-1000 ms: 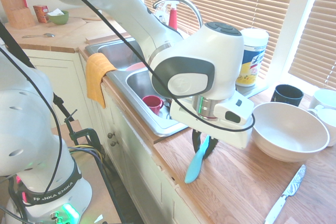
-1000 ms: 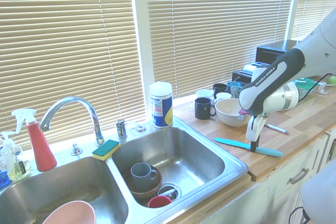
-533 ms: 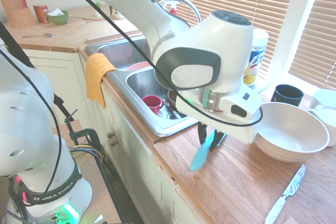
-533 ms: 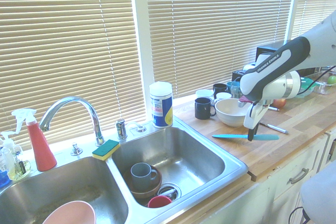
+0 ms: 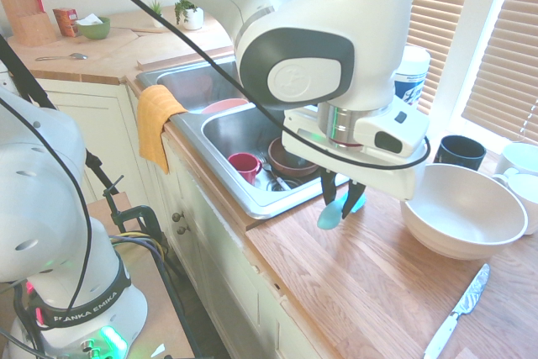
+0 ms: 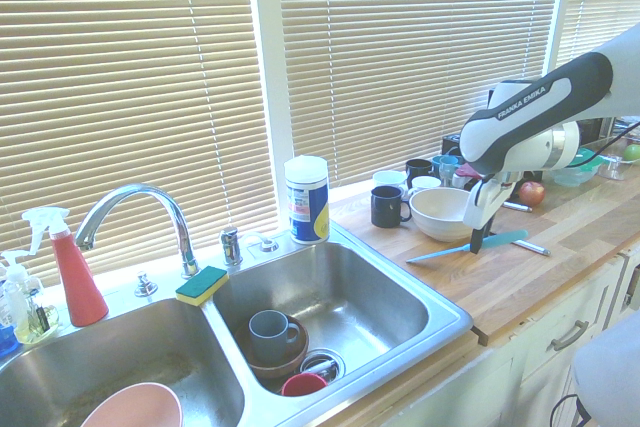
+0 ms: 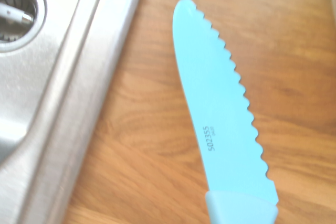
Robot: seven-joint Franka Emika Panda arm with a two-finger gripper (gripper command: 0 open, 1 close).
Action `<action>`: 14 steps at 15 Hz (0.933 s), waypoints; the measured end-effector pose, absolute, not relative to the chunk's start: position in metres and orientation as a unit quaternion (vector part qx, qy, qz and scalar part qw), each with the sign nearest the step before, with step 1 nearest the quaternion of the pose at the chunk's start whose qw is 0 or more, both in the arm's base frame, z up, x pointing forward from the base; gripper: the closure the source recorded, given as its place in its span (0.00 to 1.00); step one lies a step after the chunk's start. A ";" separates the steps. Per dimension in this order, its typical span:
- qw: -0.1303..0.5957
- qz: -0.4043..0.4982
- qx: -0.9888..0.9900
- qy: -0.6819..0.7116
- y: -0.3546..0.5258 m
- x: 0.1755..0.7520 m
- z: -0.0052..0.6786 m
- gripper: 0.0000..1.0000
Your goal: Put the knife into the sink
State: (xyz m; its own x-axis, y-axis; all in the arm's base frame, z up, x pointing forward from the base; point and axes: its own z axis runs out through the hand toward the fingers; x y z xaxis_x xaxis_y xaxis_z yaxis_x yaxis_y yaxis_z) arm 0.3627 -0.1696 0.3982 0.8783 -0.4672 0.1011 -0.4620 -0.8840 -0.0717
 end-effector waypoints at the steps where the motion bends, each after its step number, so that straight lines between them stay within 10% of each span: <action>1: 0.023 -0.062 -0.968 0.243 -0.166 0.364 0.408 1.00; 14: 0.039 -0.104 -0.931 0.349 -0.016 0.398 0.477 1.00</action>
